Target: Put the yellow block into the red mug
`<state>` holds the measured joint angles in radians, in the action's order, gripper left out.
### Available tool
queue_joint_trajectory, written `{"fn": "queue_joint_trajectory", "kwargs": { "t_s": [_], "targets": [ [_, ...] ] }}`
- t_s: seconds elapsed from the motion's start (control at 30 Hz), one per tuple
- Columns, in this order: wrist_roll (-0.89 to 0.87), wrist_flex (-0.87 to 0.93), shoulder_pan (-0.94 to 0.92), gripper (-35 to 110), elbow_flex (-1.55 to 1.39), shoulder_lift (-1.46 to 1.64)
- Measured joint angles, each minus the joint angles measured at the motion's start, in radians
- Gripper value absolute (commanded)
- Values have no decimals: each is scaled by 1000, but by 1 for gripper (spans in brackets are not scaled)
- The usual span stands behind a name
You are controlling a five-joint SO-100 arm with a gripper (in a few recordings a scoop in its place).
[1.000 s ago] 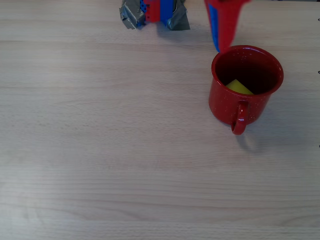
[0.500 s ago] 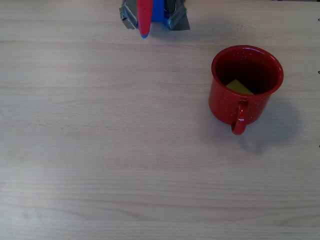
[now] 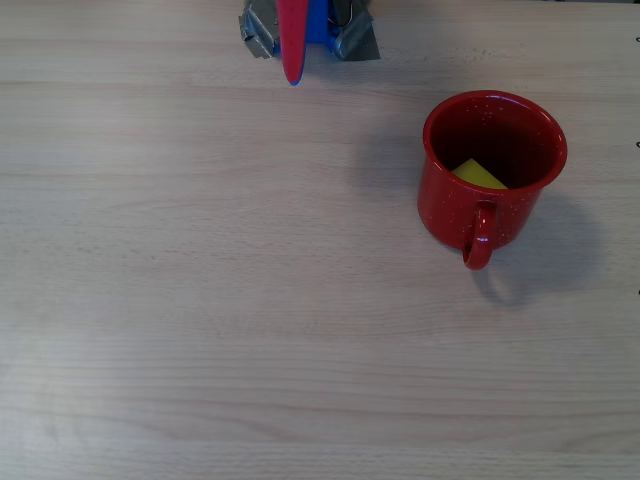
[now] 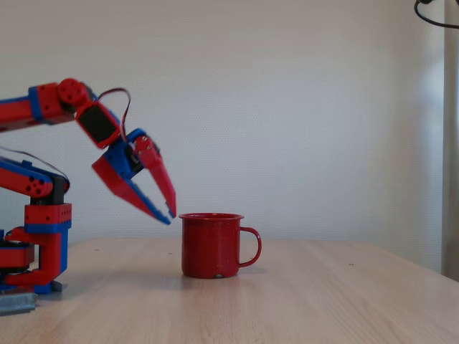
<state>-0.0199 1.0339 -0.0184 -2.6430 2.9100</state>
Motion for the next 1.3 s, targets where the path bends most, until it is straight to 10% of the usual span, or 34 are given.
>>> {"fn": "queue_joint_trajectory", "kwargs": {
  "t_s": [1.3],
  "targets": [
    [0,58,92,0,-377,362]
  ]
}}
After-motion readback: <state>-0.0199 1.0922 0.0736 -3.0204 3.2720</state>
